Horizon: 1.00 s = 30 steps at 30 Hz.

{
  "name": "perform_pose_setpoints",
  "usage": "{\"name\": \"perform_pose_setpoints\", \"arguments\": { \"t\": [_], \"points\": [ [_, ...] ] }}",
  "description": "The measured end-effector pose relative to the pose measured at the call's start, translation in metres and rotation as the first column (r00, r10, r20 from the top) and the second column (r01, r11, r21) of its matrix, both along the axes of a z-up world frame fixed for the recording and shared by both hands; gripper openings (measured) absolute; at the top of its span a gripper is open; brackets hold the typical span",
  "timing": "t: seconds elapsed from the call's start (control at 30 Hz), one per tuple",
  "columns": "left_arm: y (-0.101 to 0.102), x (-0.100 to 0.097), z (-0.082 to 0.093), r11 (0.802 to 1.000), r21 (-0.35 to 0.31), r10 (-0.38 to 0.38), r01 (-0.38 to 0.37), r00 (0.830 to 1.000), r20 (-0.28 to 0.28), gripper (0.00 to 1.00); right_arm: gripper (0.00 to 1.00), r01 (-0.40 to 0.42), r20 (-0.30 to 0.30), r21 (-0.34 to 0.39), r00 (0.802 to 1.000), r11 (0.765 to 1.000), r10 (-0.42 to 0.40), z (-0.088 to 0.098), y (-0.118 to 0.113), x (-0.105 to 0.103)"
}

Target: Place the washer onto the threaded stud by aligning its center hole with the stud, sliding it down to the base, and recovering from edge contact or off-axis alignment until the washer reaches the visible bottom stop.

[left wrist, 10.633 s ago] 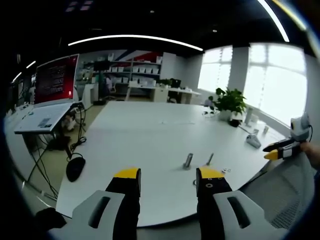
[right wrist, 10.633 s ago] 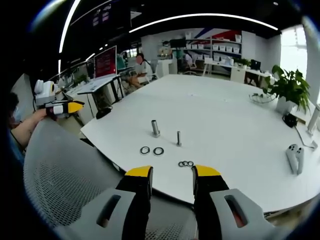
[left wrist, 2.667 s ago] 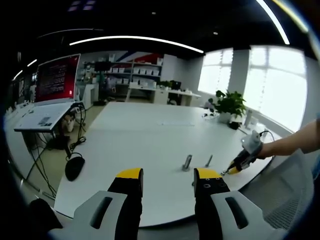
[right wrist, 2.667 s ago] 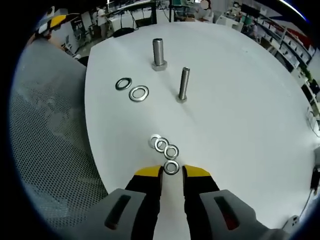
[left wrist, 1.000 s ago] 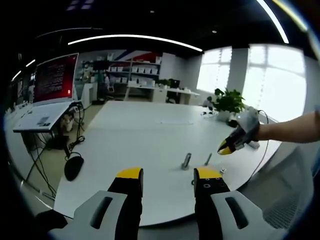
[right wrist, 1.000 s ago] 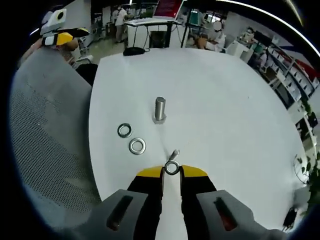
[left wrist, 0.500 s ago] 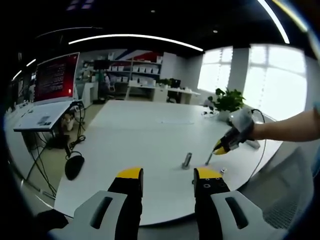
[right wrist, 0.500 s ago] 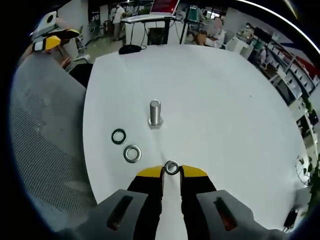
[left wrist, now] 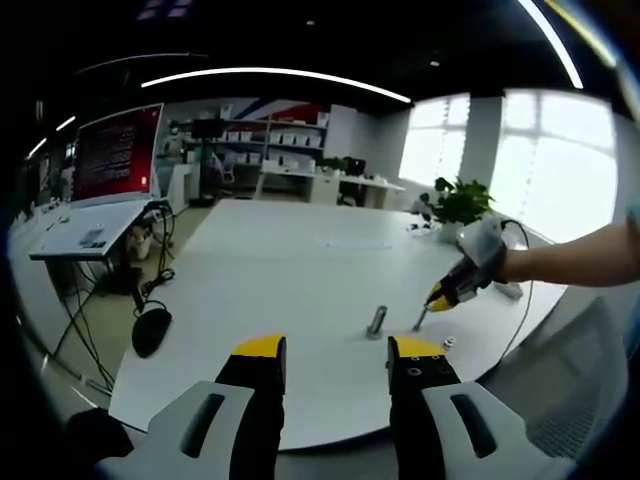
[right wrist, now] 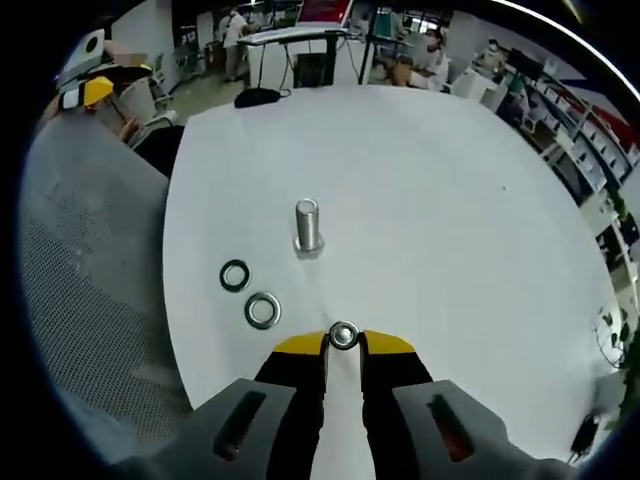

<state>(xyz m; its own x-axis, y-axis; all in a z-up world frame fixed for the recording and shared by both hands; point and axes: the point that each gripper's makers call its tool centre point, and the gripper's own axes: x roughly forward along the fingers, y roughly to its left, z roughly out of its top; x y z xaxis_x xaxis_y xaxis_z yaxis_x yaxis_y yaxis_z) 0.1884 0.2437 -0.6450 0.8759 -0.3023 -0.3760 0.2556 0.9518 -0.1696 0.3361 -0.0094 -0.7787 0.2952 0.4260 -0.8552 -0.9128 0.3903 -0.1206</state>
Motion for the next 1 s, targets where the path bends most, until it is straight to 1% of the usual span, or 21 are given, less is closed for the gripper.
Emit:
{"name": "perform_pose_setpoints", "arguments": {
  "t": [0.17,0.33,0.4,0.43,0.5,0.53,0.63,0.73,0.8,0.9,1.0],
  "points": [
    [0.0001,-0.0002,-0.0003,1.000,-0.001,0.002,-0.002,1.000,-0.002,0.39,0.13,-0.002,-0.011,-0.011,1.000,1.000,0.002,-0.0034,-0.0008,0.0001],
    [0.0005,0.0003,-0.0004,1.000,-0.001,0.004,-0.004,1.000,-0.001,0.39,0.13,-0.005,-0.014,-0.005,1.000,1.000,0.005,-0.0029,0.0025,0.0018],
    [0.0008,0.0003,-0.0004,1.000,-0.002,0.006,-0.006,1.000,-0.001,0.39,0.13,-0.010,-0.018,-0.022,1.000,1.000,0.010,-0.0039,0.0017,0.0011],
    [0.0009,0.0002,-0.0004,1.000,-0.003,0.007,-0.007,1.000,-0.001,0.39,0.13,-0.017,-0.009,-0.026,1.000,1.000,0.017,-0.0030,0.0020,0.0020],
    [0.0011,0.0003,-0.0004,1.000,-0.003,0.008,-0.008,1.000,-0.001,0.39,0.13,-0.021,-0.014,-0.026,1.000,0.999,0.020,-0.0018,0.0034,0.0005],
    [0.0011,0.0004,-0.0003,1.000,-0.003,0.008,-0.008,1.000,-0.001,0.39,0.13,-0.025,-0.013,-0.030,1.000,0.999,0.024,-0.0014,0.0040,0.0002],
    [0.0013,0.0008,0.0001,1.000,-0.003,0.009,-0.009,1.000,0.002,0.39,0.13,-0.053,-0.004,-0.078,0.999,0.996,0.053,-0.0036,0.0017,0.0015],
    [0.0012,0.0008,0.0003,1.000,-0.006,0.010,-0.010,1.000,0.003,0.39,0.13,-0.072,-0.024,-0.097,0.997,0.993,0.070,-0.0046,0.0024,0.0000],
    [0.0012,0.0007,0.0003,1.000,-0.006,0.010,-0.010,1.000,0.003,0.39,0.13,-0.088,-0.022,-0.106,0.996,0.990,0.087,-0.0044,0.0037,0.0015],
    [0.0012,0.0004,-0.0003,1.000,-0.006,0.009,-0.009,1.000,-0.001,0.39,0.13,-0.094,-0.040,-0.106,0.995,0.990,0.090,-0.0048,0.0062,0.0008],
    [0.0007,0.0003,-0.0006,1.000,-0.005,0.007,-0.007,1.000,-0.003,0.39,0.13,-0.114,-0.043,-0.129,0.993,0.985,0.110,-0.0054,0.0067,0.0014]
  ]
}}
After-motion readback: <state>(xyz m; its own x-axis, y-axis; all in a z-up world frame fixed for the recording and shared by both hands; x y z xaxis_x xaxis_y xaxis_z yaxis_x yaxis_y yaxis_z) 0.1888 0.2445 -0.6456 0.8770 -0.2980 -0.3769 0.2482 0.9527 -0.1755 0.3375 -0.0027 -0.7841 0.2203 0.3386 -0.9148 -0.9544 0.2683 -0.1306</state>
